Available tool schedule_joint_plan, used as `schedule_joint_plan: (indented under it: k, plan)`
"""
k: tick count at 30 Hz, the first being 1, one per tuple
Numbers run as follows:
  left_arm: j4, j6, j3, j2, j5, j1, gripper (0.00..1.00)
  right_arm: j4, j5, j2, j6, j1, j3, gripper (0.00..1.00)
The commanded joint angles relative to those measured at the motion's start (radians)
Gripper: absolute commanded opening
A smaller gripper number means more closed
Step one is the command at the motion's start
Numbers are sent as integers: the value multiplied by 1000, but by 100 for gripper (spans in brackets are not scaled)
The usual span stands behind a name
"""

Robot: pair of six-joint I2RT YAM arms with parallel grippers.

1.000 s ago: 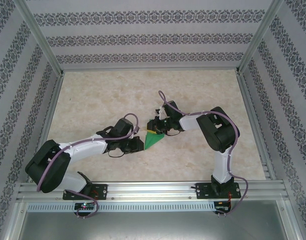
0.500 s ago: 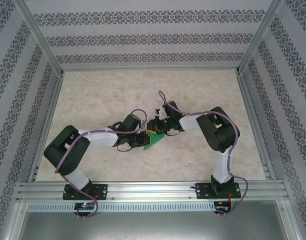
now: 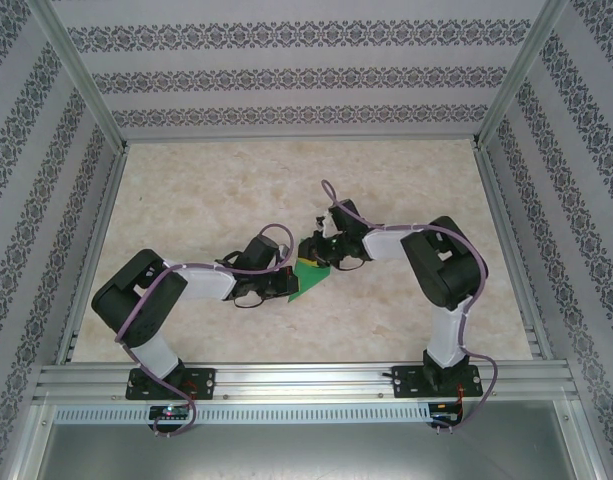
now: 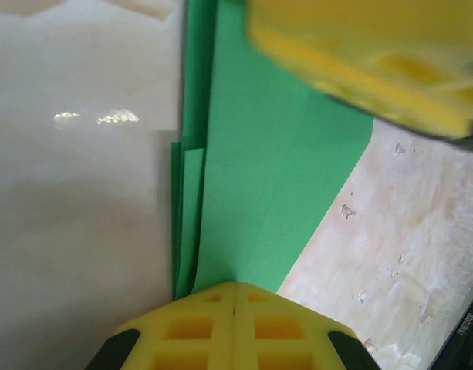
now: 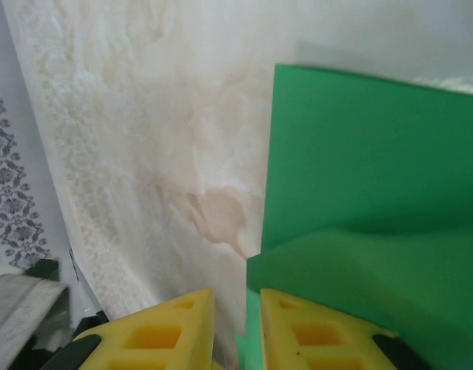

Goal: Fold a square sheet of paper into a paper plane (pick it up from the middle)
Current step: Fourth fold the wing at the center of the table.

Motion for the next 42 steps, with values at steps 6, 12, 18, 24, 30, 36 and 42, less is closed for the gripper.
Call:
schedule_joint_plan:
  k: [6, 12, 18, 24, 30, 36, 42]
  plan:
    - [-202, 29, -37, 63, -78, -9, 0, -93, 24, -176, -70, -14, -18, 9]
    - [-204, 28, -20, 81, -69, -8, 0, -24, 25, -129, -29, 53, -65, 4]
    - [-190, 23, -25, 92, -52, -9, 0, 39, 22, -65, 3, 94, -78, 4]
    - [-204, 21, -25, 101, -53, -8, 0, 32, 72, 16, -8, 101, -72, 3]
    - [-226, 29, -46, 106, -66, -9, 0, 50, 105, 63, -5, 52, -69, 5]
    - [-234, 37, -77, 117, -79, -9, 0, 17, 103, 67, -27, 10, -23, 8]
    - [-238, 42, -90, 118, -85, -8, 0, -33, 96, 98, -69, -39, 38, 10]
